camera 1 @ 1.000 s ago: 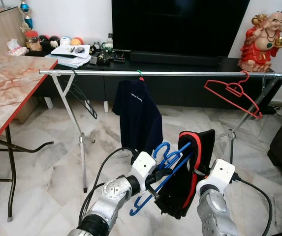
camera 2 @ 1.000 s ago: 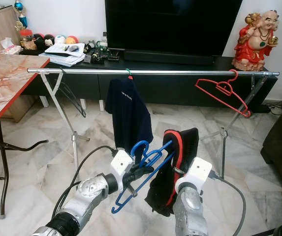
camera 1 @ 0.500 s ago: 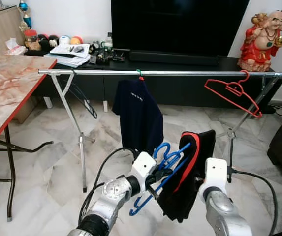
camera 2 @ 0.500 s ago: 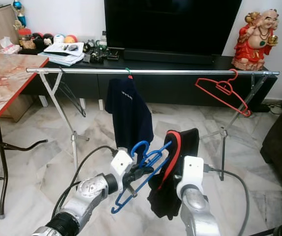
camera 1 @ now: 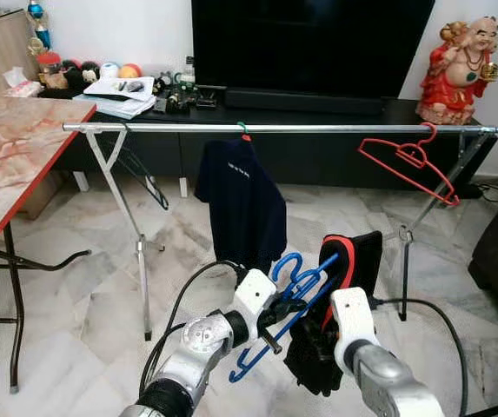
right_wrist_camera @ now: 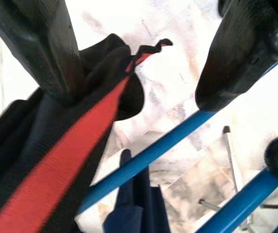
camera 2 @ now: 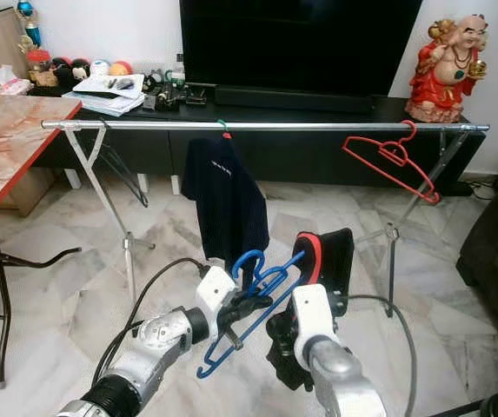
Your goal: Hang hanger
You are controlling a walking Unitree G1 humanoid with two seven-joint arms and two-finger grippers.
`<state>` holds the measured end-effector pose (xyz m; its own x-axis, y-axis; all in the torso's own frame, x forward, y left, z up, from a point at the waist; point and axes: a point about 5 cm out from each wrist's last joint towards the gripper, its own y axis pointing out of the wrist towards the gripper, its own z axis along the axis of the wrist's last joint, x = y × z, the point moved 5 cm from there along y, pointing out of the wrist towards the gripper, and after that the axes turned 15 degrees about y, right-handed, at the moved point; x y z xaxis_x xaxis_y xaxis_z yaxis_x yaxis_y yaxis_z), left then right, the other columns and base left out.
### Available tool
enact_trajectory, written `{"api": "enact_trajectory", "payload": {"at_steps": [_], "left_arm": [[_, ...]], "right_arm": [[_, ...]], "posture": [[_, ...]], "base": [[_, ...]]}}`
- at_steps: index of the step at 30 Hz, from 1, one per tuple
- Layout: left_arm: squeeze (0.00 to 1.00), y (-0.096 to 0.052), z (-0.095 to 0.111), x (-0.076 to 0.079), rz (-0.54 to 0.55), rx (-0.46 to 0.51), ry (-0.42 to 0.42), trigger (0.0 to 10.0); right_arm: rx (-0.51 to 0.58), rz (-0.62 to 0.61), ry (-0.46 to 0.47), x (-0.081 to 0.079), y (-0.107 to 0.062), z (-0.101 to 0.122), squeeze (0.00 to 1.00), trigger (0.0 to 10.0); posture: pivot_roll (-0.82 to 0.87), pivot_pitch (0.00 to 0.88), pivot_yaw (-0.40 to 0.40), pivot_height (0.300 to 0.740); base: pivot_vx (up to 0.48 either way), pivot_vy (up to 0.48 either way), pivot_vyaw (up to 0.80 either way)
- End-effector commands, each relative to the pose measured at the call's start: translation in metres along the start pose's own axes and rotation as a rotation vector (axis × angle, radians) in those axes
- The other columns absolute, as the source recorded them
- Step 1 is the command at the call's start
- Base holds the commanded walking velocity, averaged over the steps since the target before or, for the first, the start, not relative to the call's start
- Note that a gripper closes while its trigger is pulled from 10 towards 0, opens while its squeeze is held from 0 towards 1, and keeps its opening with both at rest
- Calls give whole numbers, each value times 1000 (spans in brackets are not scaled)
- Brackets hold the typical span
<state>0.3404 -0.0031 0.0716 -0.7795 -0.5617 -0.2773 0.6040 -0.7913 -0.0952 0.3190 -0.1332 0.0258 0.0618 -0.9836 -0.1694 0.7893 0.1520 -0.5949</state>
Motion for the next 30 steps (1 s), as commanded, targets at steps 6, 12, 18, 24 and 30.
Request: {"api": "enact_trajectory", "payload": {"at_steps": [6, 12, 18, 24, 30], "left_arm": [[0, 3, 8, -1, -2, 32, 26, 0], [0, 4, 10, 0, -9, 34, 27, 0], [0, 5, 11, 1, -13, 39, 28, 0], [0, 4, 11, 1, -12, 40, 29, 0], [0, 4, 11, 2, -13, 42, 30, 0]], "right_arm": [[-15, -61, 0, 8, 6, -4, 941, 10000], [4, -87, 7, 13, 15, -1, 0, 10000], [24, -99, 6, 13, 22, 4, 0, 10000], [61, -196, 14, 29, 27, 8, 0, 10000], [94, -223, 29, 36, 32, 14, 0, 10000]], "posture": [[-130, 0, -56, 740], [-129, 0, -54, 740], [-122, 0, -57, 740], [-114, 0, -60, 740], [-116, 0, -61, 740]], "base": [[0, 0, 0], [0, 0, 0], [0, 0, 0], [0, 0, 0], [0, 0, 0]]}}
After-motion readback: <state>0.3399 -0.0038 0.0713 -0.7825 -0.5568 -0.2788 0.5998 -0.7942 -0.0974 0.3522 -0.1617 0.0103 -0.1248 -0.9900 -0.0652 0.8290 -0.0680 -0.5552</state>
